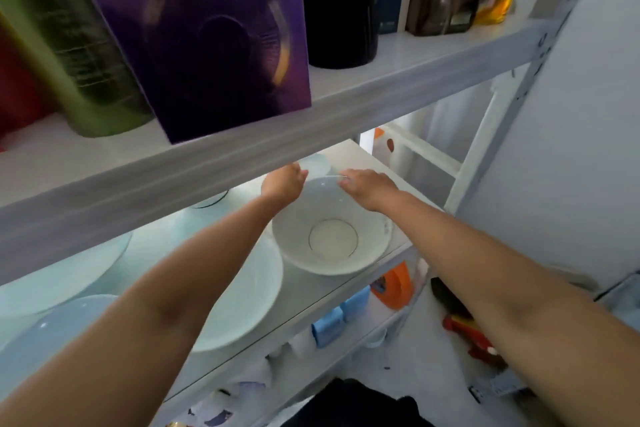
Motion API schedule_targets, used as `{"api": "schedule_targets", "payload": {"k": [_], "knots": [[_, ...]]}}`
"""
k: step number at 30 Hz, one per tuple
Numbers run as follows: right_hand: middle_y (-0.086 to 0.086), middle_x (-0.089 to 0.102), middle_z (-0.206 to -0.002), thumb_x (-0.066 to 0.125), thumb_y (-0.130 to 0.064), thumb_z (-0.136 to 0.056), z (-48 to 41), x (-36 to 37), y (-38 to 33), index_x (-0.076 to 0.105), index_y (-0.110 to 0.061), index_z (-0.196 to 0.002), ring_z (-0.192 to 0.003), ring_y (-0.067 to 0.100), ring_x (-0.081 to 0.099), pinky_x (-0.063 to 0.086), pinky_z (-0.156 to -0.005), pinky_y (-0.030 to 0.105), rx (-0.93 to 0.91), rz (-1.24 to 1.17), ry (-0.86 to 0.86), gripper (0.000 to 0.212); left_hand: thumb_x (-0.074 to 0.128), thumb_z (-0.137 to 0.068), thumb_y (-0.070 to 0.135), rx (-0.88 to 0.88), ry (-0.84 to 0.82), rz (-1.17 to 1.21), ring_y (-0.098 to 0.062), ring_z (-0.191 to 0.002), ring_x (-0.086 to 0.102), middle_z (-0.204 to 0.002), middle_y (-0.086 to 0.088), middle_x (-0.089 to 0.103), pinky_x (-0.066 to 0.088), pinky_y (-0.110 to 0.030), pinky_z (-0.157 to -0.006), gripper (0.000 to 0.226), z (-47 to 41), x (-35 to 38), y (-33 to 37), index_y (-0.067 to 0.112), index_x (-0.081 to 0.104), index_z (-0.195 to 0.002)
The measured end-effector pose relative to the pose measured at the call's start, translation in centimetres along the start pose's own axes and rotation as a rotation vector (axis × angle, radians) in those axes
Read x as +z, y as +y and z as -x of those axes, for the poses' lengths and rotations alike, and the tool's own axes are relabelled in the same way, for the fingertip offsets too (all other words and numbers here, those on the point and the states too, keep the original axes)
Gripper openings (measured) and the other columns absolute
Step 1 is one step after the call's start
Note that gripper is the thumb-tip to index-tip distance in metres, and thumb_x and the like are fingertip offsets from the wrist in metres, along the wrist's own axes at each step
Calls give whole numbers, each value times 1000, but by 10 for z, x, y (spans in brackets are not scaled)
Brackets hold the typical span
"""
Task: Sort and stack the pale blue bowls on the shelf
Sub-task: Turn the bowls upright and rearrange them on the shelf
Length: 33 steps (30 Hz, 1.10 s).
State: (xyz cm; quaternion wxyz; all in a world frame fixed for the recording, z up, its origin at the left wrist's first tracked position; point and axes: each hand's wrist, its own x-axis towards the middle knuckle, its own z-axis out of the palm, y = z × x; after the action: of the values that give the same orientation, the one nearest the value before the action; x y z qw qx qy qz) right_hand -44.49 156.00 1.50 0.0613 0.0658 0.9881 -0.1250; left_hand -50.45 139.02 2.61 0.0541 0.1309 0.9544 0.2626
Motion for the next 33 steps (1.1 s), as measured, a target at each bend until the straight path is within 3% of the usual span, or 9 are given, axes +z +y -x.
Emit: {"api": "schedule_targets", "payload": {"k": [3,7,10,12,16,19,22,29,33], "knots": [[16,59,-118,19,-46,-100,-15,-5,10,53,-11,-100,-106,31,54,39,-83,37,35,-103,-41,48,40,-101,25,-36,-17,40,-23,-104,56,-111,-13,62,38,-29,-96,29,-16,0,12,8,63,-103],[15,57,-125,18,-49,-100,-37,-11,19,58,-7,-117,-113,31,53,41,-98,41,23,-135,-137,61,48,-98,27,-144,-276,118,-23,-114,52,-117,-7,55,37,-30,-97,30,-37,4,13,10,56,-122],[13,57,-128,19,-51,-99,-55,-14,26,59,-7,-122,-118,30,51,39,-101,40,-15,-128,-218,64,55,-94,18,-106,-310,98,6,-69,56,-83,3,54,40,-12,-70,6,-49,10,21,14,58,-91],[14,58,-126,20,-51,-99,-64,-14,32,59,-7,-123,-119,31,51,38,-102,39,-37,-145,-257,64,57,-92,7,-62,-280,87,7,-48,52,-66,4,43,37,-5,-51,30,-53,17,37,17,48,-66],[13,62,-121,24,-48,-100,-74,-10,46,61,-6,-120,-112,29,53,36,-100,36,-70,-210,-339,59,58,-92,11,-72,-250,-110,-5,-55,33,-66,4,36,37,-2,-48,6,-52,26,67,8,58,-87],[13,64,-117,28,-46,-100,-79,-7,62,62,-6,-117,-93,24,53,39,-97,36,-75,-277,-370,55,61,-89,10,-127,-174,-248,-18,-76,54,-94,-12,63,46,-9,-69,30,-58,31,79,-1,60,-116],[12,66,-115,35,-39,-99,-84,-6,78,60,-2,-117,-87,22,55,43,-83,33,-64,-266,-450,48,66,-75,17,-200,-5,-311,-30,-102,62,-113,-13,65,51,-33,-85,31,-57,41,83,9,62,-105],[8,61,-97,47,-40,-96,-86,-16,90,50,-8,-115,-91,23,59,49,-82,37,67,-740,-557,37,66,-80,18,-258,155,-195,-33,-102,62,-110,-16,67,53,-40,-91,29,-64,44,102,5,66,-106],[12,60,-92,59,-15,-92,-92,-28,80,50,-1,-125,-90,26,62,51,-84,38,206,-1187,-485,38,58,-90,24,-337,241,-39,-31,-109,59,-115,-14,66,47,-34,-94,27,-69,35,108,6,66,-107]]}}
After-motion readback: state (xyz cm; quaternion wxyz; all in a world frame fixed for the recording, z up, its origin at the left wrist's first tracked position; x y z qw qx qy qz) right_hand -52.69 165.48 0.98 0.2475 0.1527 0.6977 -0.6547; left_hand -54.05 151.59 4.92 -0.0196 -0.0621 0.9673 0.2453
